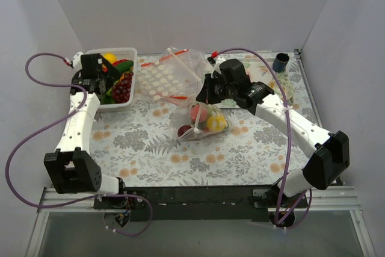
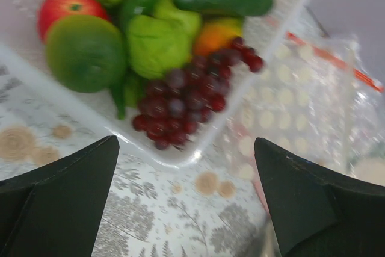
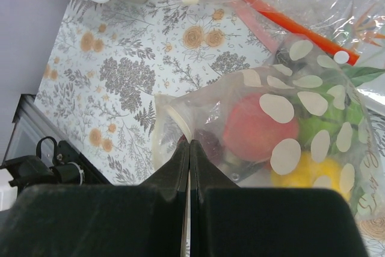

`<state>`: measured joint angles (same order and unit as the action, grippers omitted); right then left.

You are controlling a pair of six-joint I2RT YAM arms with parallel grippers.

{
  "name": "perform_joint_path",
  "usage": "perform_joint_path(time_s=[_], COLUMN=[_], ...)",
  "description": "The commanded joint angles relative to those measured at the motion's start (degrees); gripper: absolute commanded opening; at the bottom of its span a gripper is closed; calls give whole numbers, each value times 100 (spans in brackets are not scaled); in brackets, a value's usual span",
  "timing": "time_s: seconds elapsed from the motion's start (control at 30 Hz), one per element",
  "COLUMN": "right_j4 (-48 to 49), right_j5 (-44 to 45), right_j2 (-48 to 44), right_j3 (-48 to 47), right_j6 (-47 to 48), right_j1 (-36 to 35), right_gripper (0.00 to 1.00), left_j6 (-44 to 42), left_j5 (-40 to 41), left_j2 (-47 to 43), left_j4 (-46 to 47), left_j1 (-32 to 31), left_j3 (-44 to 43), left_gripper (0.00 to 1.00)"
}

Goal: Place the food in the zip-top bag and seal the zipper
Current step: Pick up the fake fruit from the bin.

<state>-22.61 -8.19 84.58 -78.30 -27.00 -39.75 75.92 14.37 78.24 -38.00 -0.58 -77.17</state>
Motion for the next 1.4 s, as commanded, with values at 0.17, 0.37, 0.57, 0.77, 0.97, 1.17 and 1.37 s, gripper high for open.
perform_joint_path(time_s=[0.17,0.37,0.57,0.77,0.97,1.17,1.37], right_j4=[609,653,697,714,758,758,706], right_j5=[-508,-588,-614,-640,-702,-711,-649], right_j2=[-231,-240,-319,-336,-293,-257,-293], right_j3=[298,386,439,474,491,474,474], right_j6=[72,99,125,125,90,72,90], right_j1=[20,20,20,28,28,20,20], right_gripper=[1,1,1,1,1,1,1], left_j6=[221,423,388,380,283,292,423], left_j5=[-206,-461,-497,-654,-708,-585,-471], left_j2=[806,1395,2054,1827,1580,2283,2871], left_j4=[205,486,346,188,29,-14,-41], left_j1=[1595,1965,2062,2053,2053,2053,2053], left_j3=[483,238,-404,-484,-720,-1168,-1433], left_gripper=[93,91,89,87,88,86,83])
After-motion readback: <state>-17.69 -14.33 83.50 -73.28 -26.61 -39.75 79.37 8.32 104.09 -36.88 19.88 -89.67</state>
